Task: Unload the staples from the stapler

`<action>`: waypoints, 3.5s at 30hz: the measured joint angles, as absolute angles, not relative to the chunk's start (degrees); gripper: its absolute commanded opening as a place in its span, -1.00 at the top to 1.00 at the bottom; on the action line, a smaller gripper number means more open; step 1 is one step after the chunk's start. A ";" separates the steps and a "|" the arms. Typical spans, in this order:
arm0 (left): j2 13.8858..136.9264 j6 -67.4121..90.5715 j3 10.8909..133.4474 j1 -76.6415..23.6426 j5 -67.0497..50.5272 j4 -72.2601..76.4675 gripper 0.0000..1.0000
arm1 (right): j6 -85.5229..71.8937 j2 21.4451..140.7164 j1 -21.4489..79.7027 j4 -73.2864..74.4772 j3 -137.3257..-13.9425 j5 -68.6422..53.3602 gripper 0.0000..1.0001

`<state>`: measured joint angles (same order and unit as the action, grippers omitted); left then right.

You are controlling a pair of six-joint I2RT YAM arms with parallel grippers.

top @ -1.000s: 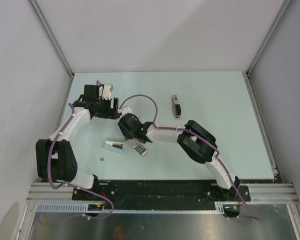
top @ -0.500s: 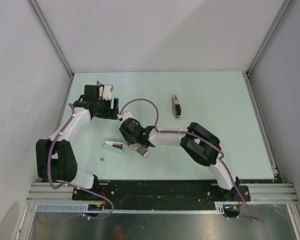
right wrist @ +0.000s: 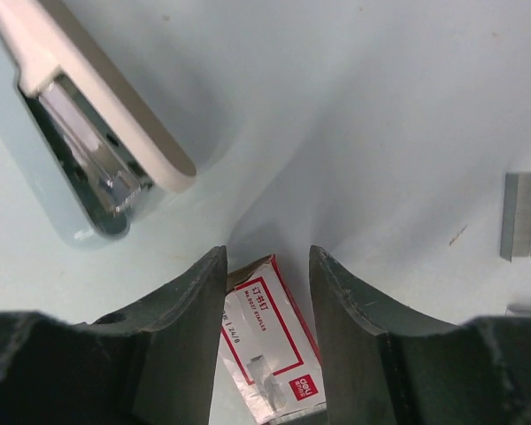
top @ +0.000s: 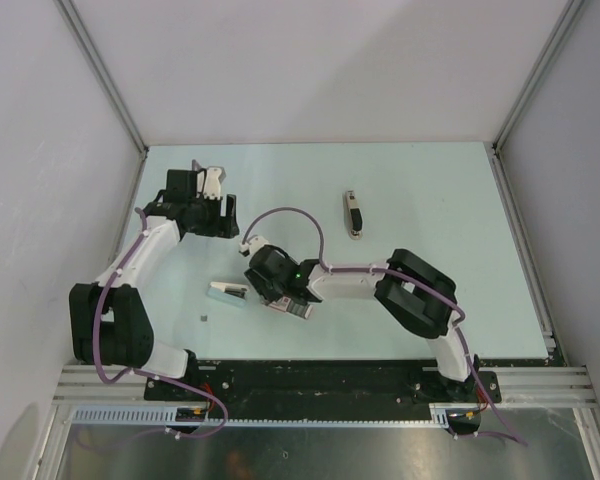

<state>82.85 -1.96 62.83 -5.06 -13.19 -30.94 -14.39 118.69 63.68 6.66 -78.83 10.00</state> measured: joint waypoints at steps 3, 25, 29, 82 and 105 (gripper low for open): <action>82.83 -1.96 62.83 -5.06 -13.19 -30.94 -0.62 | -13.17 116.90 63.68 6.66 -76.42 8.60 0.06; 81.87 -1.98 62.76 -5.06 -13.23 -30.94 -0.62 | -6.46 106.61 60.90 9.28 -64.31 -2.28 0.00; 81.65 -1.98 62.65 -5.06 -13.26 -30.96 -0.62 | -6.35 105.69 60.31 9.32 -63.20 -2.48 0.00; 92.66 -24.82 70.65 -32.08 -13.26 -35.46 -0.99 | -22.92 76.93 27.22 11.03 -54.11 -9.39 -0.25; 102.30 -76.40 70.08 -33.69 -22.13 -38.68 -0.53 | -22.92 69.30 23.42 10.13 -50.11 -8.62 -0.15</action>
<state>102.30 -76.40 70.08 -33.69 -22.13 -38.68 -22.92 69.30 23.42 10.13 -50.11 -8.62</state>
